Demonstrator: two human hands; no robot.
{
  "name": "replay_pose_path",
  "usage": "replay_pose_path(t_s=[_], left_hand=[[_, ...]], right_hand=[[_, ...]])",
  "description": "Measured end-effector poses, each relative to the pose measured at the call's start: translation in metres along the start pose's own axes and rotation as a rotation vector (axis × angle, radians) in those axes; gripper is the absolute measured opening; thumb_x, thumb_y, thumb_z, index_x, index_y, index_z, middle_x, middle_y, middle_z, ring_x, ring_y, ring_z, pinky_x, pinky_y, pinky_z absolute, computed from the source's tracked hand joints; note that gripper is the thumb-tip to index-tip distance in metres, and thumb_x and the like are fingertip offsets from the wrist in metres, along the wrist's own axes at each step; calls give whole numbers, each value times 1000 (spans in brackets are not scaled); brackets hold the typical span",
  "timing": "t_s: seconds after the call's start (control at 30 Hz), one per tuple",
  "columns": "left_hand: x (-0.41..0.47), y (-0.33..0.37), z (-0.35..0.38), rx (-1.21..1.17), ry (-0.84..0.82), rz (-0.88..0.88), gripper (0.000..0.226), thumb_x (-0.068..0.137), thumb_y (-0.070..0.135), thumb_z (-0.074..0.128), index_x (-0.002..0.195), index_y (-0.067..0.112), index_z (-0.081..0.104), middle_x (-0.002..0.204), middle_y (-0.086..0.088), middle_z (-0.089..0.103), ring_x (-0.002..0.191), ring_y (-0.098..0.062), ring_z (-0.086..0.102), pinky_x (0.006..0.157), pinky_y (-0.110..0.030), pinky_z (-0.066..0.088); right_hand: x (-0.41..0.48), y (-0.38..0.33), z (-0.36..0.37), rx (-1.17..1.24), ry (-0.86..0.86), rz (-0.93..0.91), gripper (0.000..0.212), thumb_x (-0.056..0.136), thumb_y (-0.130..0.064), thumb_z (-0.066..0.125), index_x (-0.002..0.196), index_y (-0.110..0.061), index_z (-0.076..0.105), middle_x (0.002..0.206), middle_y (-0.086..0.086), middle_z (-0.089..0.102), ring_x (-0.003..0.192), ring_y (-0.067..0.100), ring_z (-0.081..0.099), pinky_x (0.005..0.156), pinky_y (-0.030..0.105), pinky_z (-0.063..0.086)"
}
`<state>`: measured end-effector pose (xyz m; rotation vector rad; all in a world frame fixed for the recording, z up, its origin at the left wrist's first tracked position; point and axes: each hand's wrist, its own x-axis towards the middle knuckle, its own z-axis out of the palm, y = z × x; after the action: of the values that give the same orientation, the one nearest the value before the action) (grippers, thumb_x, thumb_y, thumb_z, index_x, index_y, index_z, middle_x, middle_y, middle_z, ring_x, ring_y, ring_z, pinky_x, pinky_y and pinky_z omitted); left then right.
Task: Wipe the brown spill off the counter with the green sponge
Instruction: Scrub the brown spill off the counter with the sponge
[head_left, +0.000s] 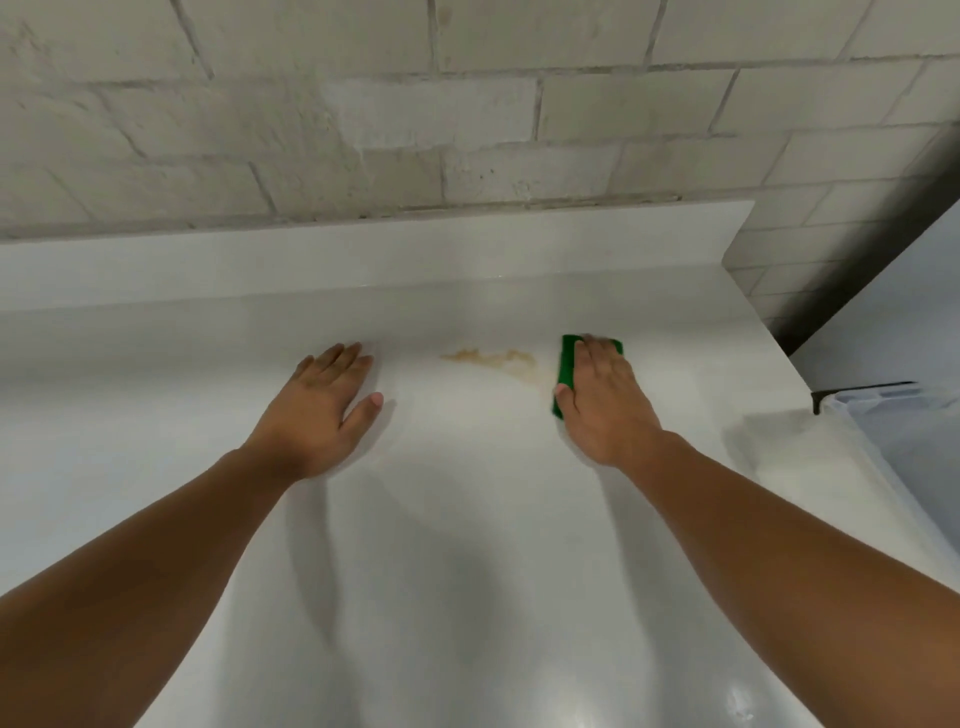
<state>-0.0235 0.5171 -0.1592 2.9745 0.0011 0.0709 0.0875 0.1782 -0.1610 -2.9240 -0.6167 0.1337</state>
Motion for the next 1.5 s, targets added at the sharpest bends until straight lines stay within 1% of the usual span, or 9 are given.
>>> replay_pose_path(t_s=[0.17, 0.4, 0.67, 0.87, 1.0, 1.17, 1.33, 1.4, 1.5], left_hand=[[3, -11, 5, -34, -4, -44, 75, 96, 61, 17, 153, 14, 32, 162, -7, 26, 151, -23, 16, 123, -41, 12], [-2, -9, 8, -78, 47, -30, 70, 98, 54, 18, 150, 13, 39, 160, -5, 30, 150, -21, 18, 121, -36, 10], [0, -9, 12, -60, 45, -50, 69, 98, 55, 18, 151, 15, 37, 161, -4, 28, 151, -20, 17, 123, -38, 10], [0, -14, 13, -73, 47, -36, 68, 100, 53, 15, 150, 14, 39, 160, -5, 30, 150, -21, 20, 123, -41, 14], [1, -17, 14, -72, 39, -20, 69, 100, 54, 12, 151, 15, 37, 161, -4, 28, 151, -20, 18, 123, -42, 14], [1, -17, 15, -70, 53, -11, 68, 101, 53, 12, 151, 13, 36, 161, -5, 28, 151, -21, 17, 122, -43, 15], [-4, -13, 8, -245, 67, -75, 66, 101, 53, 26, 155, 15, 27, 161, -3, 27, 150, -19, 18, 122, -34, 15], [-6, -13, 4, -330, 117, -138, 62, 101, 48, 36, 155, 17, 27, 159, -3, 31, 147, -18, 24, 116, -28, 20], [-5, 6, 0, -303, 282, -55, 45, 97, 32, 45, 135, 10, 57, 135, -8, 59, 127, -25, 50, 106, -35, 43]], right_hand=[[38, -32, -2, -54, -49, 29, 64, 100, -32, 29, 154, -3, 9, 162, 13, 9, 149, 29, 6, 122, 43, 5], [4, -72, 8, 25, -36, -320, 63, 97, -31, 27, 154, -5, 16, 162, 10, 13, 150, 24, 7, 122, 35, 1], [48, -74, 6, -29, -67, -77, 66, 98, -33, 28, 154, -5, 9, 162, 11, 8, 150, 27, 3, 122, 42, 4], [44, -134, 16, 89, -49, -311, 64, 93, -27, 39, 152, -5, 25, 160, 13, 22, 148, 30, 14, 122, 40, 5], [-13, -123, 21, 105, -34, -411, 71, 85, -36, 24, 151, -7, 30, 158, 9, 27, 148, 26, 18, 122, 41, 13], [13, -95, 12, 42, -34, -266, 74, 87, -40, 17, 153, -7, 20, 161, 12, 18, 149, 26, 11, 122, 39, 10], [35, -143, 15, 39, -26, -203, 68, 96, -31, 37, 154, -8, 12, 162, 11, 10, 150, 28, 4, 122, 41, 1], [24, -155, 22, 79, -23, -272, 67, 96, -29, 38, 154, -8, 13, 163, 10, 10, 150, 27, 4, 122, 41, 2], [8, -158, 20, 277, -108, -263, 63, 100, -25, 36, 155, -10, 11, 163, 7, 7, 150, 21, 0, 122, 33, -2]])
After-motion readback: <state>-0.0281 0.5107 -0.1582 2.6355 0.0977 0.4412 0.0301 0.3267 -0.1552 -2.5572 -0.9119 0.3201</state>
